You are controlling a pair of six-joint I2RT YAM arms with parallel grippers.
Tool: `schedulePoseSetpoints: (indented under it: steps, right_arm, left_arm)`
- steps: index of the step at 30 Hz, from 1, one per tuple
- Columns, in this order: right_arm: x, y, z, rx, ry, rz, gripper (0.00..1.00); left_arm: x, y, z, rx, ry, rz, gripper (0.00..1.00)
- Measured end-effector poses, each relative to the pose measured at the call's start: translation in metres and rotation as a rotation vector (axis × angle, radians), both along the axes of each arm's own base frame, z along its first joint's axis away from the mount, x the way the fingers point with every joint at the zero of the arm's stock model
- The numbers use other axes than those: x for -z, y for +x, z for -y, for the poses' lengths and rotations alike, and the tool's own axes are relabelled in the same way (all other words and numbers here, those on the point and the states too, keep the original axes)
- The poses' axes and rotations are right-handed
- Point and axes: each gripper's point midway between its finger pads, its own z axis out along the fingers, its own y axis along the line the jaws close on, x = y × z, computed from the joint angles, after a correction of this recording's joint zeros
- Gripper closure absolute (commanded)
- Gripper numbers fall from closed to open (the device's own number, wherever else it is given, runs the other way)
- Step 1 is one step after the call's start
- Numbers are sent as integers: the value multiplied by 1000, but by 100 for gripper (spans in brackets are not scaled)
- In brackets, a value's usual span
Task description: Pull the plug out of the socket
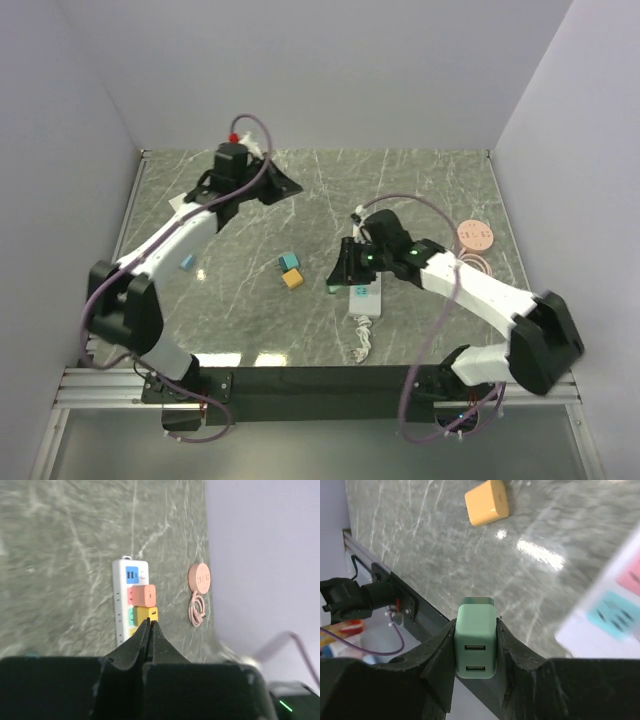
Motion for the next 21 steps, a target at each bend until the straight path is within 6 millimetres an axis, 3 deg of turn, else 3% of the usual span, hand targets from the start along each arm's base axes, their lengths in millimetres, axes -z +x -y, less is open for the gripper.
schedulePoseSetpoints:
  steps: [3,8,12,16,20,21]
  right_arm:
    - [32,5,-24,-50,24,-76,100]
    - [79,4,-62,-123,73,-197,100]
    - [95,7,-83,-135,109,-241,100]
    - [101,15,-95,-114,139,-249,100]
    - [108,21,-102,-86,144,-262,51]
    - [109,22,-103,-80,141,-263,47]
  left_arm:
    - [-13,-11,-36,-71,-7,36,100]
    - [23,-44,-65,-111,26,-47,100]
    - [48,-67,-84,-142,60,-121,100]
    - [39,-79,-99,-183,64,-99,100]
    - [26,-85,-109,-210,50,-53,100]
    - [27,-86,-111,-216,50,-51,100]
